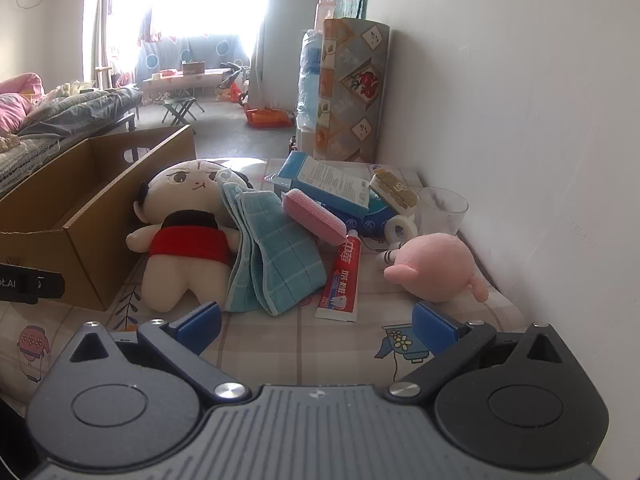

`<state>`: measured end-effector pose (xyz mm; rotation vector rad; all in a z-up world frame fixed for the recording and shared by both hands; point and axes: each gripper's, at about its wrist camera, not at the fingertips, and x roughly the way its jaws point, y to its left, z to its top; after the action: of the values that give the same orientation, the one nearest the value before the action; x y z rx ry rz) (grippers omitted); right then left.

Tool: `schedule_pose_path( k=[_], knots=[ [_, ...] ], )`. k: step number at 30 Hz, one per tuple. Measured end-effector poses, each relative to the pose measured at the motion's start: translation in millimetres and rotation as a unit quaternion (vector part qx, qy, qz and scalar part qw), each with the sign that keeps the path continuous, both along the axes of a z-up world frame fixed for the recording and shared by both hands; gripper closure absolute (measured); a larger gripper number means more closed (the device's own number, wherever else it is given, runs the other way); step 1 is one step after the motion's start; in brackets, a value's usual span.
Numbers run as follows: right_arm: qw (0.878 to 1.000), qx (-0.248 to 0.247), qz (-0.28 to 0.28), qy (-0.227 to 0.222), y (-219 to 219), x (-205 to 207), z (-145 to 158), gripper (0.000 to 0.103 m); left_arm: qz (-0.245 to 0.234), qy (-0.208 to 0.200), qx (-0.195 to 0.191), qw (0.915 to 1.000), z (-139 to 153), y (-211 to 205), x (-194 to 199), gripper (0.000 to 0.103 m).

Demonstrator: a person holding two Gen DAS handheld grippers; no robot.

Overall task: Organize soft objects
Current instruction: 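Move both tools toward the blue-green towel and pink sponge on the table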

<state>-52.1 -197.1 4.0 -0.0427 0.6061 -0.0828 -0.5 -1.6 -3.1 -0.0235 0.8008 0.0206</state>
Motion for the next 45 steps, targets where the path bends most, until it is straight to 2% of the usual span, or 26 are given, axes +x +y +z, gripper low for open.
schedule_pose_path(
  k=[45],
  knots=[
    [1.0,0.007,0.001,0.008,2.5,4.1,-2.9,0.0,0.007,0.011,0.006,0.9999,-4.3,4.6,3.2,0.0]
  ],
)
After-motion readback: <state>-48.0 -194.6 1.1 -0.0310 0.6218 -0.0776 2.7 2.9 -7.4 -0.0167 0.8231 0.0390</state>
